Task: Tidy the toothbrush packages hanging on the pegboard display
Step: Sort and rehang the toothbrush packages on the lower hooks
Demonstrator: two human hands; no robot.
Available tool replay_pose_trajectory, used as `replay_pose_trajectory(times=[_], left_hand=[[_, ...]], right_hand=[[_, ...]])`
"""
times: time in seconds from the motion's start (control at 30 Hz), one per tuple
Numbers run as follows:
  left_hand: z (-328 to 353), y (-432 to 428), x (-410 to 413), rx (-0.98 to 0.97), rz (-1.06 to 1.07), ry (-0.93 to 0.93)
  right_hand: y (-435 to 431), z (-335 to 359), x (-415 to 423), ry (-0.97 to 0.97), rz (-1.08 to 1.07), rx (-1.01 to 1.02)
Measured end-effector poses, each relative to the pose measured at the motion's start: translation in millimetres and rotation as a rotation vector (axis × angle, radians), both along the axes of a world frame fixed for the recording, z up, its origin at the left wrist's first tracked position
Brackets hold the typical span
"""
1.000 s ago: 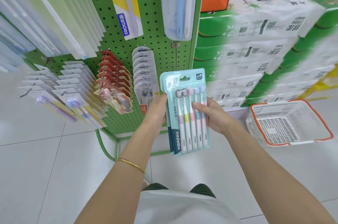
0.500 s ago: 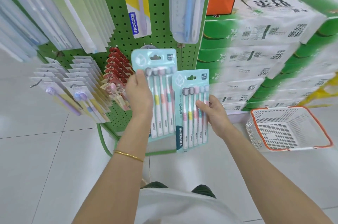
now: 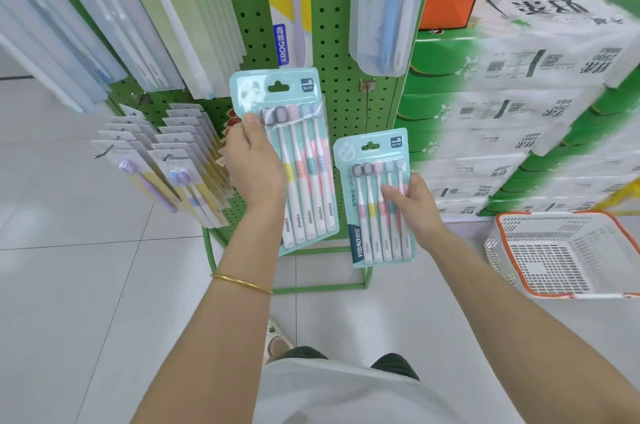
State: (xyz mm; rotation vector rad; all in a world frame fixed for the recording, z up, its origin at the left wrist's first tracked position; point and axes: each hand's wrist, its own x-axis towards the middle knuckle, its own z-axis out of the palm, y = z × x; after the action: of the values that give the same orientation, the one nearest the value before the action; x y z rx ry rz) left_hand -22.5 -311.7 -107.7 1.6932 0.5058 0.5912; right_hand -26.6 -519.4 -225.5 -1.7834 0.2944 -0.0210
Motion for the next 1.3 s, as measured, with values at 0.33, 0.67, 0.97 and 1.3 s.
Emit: replay_pose_trajectory(times=[0.33, 0.67, 0.97, 1.3], left_hand=[[-7.6, -7.7, 17.3, -0.050, -0.107, 0.044], [-13.5, -14.8, 39.6, -0.077, -0.150, 0.146], [-15.2, -12.1, 53.2, -0.130, -0.191, 0.185], [-11.2, -27.3, 41.6, -0.141, -0.248, 0.204]], right_hand=[[2.5, -13.9, 15.9, 0.060, 0.007, -0.031], [4.4, -5.2, 81.7, 0.083, -0.045, 0.001], [0.7, 1.8, 127.1, 0.225, -0.023, 0.049], [5.4, 1.8, 93.9, 0.040, -0.259, 0.077]])
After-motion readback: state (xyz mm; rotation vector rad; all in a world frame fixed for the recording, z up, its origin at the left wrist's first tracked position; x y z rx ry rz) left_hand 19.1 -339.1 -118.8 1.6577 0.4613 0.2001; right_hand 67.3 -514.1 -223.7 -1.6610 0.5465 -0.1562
